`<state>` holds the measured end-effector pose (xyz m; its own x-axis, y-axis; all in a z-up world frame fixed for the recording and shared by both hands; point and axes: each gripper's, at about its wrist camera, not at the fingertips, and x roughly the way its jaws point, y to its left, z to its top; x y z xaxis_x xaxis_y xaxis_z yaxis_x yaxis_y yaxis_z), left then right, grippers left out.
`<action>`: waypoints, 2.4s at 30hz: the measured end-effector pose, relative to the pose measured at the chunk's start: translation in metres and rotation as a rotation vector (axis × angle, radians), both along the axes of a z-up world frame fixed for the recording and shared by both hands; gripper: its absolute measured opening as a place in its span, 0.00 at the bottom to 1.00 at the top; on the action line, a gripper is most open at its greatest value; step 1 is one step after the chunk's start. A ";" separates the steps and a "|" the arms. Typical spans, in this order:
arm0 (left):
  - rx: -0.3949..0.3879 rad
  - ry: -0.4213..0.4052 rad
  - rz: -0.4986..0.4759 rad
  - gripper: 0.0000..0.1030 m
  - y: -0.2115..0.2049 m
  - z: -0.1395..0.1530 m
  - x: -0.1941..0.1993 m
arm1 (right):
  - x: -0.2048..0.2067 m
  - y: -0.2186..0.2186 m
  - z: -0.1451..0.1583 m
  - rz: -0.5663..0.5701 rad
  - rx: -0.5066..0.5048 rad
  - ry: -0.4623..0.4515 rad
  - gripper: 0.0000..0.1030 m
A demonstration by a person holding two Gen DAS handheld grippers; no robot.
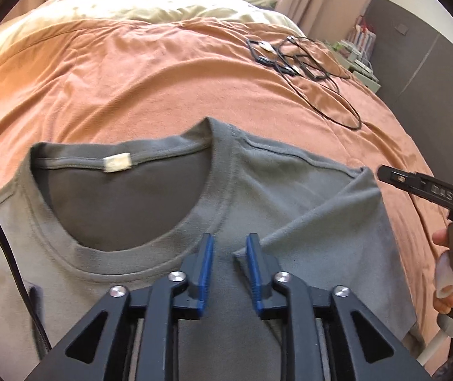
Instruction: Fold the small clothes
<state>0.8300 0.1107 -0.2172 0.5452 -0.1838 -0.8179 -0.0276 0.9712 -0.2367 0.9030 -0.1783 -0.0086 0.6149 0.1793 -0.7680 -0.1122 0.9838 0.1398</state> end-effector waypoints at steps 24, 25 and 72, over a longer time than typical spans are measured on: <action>0.116 0.070 0.003 0.39 -0.023 0.009 -0.023 | -0.019 -0.003 0.006 0.040 -0.112 0.053 0.54; 0.114 0.077 -0.002 0.39 -0.028 0.009 -0.027 | -0.028 -0.004 0.007 0.066 -0.106 0.064 0.54; 0.080 0.148 -0.134 0.35 -0.127 -0.002 -0.121 | -0.156 -0.059 0.025 0.132 -0.102 0.112 0.54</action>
